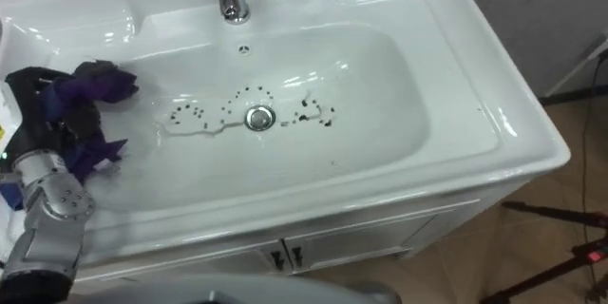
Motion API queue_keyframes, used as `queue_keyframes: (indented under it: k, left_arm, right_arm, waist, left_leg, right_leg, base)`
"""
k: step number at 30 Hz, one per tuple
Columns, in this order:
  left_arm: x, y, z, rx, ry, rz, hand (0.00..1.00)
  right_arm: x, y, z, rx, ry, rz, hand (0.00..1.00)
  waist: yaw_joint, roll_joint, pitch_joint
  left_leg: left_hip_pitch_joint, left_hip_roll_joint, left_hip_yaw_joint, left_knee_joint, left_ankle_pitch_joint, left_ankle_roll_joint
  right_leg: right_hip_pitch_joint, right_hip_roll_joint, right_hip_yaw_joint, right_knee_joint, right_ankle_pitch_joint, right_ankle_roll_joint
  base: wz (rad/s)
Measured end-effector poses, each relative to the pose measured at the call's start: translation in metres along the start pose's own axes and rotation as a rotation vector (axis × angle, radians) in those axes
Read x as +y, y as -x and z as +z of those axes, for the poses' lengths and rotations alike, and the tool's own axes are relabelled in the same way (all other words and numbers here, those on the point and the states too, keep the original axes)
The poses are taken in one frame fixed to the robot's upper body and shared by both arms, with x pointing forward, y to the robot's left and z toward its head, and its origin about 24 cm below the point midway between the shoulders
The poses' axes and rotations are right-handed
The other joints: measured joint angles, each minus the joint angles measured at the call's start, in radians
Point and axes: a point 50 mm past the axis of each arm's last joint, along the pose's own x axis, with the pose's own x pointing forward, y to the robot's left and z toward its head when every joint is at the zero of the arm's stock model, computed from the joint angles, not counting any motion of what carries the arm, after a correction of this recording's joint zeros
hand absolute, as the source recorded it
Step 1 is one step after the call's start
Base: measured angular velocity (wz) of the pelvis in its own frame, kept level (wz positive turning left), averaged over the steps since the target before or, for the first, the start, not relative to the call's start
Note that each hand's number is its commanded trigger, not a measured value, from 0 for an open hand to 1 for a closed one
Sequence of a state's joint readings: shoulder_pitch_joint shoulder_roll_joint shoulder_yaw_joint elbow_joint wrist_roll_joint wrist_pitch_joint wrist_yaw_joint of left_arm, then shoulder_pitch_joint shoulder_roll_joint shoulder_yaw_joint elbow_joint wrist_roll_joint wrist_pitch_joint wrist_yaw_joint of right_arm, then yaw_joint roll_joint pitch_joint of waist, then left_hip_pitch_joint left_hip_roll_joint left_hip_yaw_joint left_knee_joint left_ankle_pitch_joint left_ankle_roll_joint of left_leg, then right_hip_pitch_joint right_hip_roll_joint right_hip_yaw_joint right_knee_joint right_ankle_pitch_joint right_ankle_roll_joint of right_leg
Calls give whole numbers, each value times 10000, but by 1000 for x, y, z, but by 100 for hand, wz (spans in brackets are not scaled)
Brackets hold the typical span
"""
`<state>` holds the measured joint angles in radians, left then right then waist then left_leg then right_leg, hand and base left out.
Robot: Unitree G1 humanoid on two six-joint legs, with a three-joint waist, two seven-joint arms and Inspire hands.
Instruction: Wipe basin
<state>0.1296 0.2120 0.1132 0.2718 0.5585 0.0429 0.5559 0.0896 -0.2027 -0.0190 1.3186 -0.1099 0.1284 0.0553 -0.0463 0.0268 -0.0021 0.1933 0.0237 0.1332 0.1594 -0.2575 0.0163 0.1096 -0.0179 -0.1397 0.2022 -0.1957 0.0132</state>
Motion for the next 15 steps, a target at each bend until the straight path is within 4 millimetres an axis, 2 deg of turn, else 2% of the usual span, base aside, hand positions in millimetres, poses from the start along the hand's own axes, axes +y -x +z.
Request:
queue_keyframes:
  k: [1, 4, 10, 15]
  left_arm:
    - [-1, 1, 7, -263, 105, -64, 100]
    - [2, 7, 23, -1018, 435, -156, 100]
    - [14, 9, 58, -2401, 1291, 362, 100]
    - [17, 11, 65, -2817, 1576, 608, 100]
  right_arm:
    - [1, 0, 1, -102, -63, 30, 0]
    - [3, 0, 3, -308, -323, 87, 0]
    - [2, 0, -1, -275, -912, -59, 0]
    - [1, 0, -2, -238, -1046, -105, 0]
  waist:
    - [-13, -6, 52]
    - [-37, 8, 84]
    - [-132, 107, 75]
    - [-314, 173, 62]
  left_leg:
    - [6, 3, -29, 1, 1, -1]
    - [-5, 20, -53, 4, 1, -2]
    - [-34, 24, -51, 16, 1, -2]
    - [66, 21, -49, 3, 1, -2]
  right_leg:
    - [43, 4, -3, -43, 5, -3]
    - [118, 36, -11, -253, 69, -25]
    - [142, 53, 7, -364, 95, -26]
    - [236, 55, 26, -367, 95, -26]
  base:
    - [9]
    - [0]
    - [-2]
    - [-5]
